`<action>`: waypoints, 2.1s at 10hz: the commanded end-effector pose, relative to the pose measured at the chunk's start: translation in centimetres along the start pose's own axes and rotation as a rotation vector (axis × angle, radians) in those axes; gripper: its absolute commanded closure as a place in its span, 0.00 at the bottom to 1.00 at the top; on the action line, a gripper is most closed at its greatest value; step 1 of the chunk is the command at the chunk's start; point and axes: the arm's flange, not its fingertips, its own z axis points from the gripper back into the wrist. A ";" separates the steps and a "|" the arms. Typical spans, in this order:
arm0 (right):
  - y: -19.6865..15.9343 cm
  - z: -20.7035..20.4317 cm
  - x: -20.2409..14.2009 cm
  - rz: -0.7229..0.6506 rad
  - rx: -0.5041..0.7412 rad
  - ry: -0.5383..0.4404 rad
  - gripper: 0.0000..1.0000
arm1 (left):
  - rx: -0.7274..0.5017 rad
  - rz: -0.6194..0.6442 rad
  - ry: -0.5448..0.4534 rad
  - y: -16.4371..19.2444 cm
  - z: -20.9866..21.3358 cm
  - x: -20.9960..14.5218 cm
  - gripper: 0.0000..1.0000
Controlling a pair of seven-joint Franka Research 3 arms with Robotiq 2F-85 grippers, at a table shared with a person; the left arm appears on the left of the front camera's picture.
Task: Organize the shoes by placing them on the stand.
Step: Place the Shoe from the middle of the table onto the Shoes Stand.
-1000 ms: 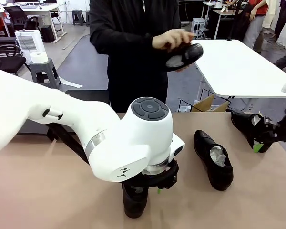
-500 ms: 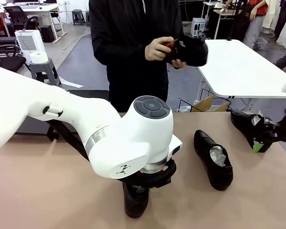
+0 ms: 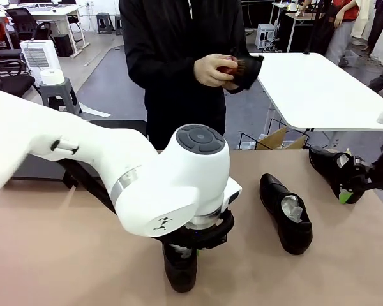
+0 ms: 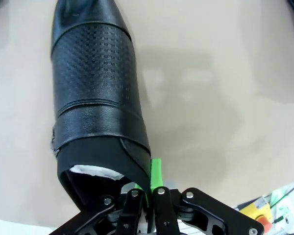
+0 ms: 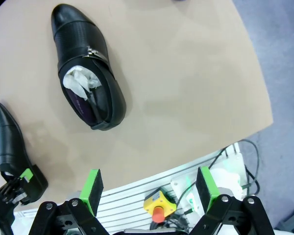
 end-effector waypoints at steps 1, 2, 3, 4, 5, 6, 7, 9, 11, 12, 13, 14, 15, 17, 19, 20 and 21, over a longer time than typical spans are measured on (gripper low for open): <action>0.3 -0.1 0.3 0.010 0.025 -0.004 0.00 | -0.003 -0.008 -0.052 3.5 5.3 -1.3 1.00; 0.3 -0.1 0.3 0.010 0.025 -0.004 0.00 | 0.029 -0.005 -0.076 5.8 7.7 -1.4 1.00; 0.3 -0.1 0.3 0.010 0.025 -0.004 0.00 | 0.052 -0.002 -0.132 8.4 10.1 -1.4 1.00; 0.3 -0.1 0.3 0.010 0.025 -0.004 0.00 | 0.080 -0.053 -0.186 11.5 12.1 -1.1 1.00; 0.3 -0.1 0.3 0.010 0.025 -0.004 0.00 | 0.102 -0.050 -0.205 14.3 13.1 -0.1 1.00; 0.3 -0.1 0.3 0.010 0.025 -0.004 0.00 | 0.138 -0.034 -0.243 16.9 13.9 0.8 1.00; 0.3 -0.1 0.3 0.010 0.025 -0.004 0.00 | 0.151 0.005 -0.252 18.8 14.5 1.7 1.00; 0.3 -0.1 0.3 0.010 0.025 -0.004 0.00 | 0.113 -0.028 -0.199 14.6 14.0 0.1 1.00; 0.3 -0.1 0.3 0.010 0.025 -0.004 0.00 | 0.135 -0.020 -0.211 17.1 14.4 0.7 1.00; 0.3 -0.1 0.3 0.010 0.025 -0.004 0.00 | 0.224 0.030 -0.311 20.4 15.0 1.5 1.00; 0.3 -0.1 0.3 0.010 0.025 -0.004 0.00 | 0.288 0.065 -0.422 24.5 16.6 2.7 1.00; 0.3 -0.1 0.3 0.010 0.025 -0.004 0.00 | 0.306 0.083 -0.491 28.0 17.7 4.0 1.00; 0.3 -0.1 0.3 0.010 0.025 -0.004 0.00 | 0.342 0.097 -0.511 31.1 18.3 5.4 1.00; 0.3 -0.1 0.3 0.010 0.025 -0.004 0.00 | 0.339 0.021 -0.553 36.6 17.9 9.1 1.00; 0.3 -0.1 0.3 0.010 0.025 -0.004 0.00 | 0.327 -0.014 -0.528 40.6 16.5 12.0 1.00; 0.3 -0.1 0.3 0.010 0.025 -0.004 0.00 | 0.327 0.084 -0.487 40.9 15.9 12.7 1.00; 0.3 -0.1 0.3 0.010 0.025 -0.004 0.00 | 0.333 0.036 -0.523 40.4 16.7 9.9 1.00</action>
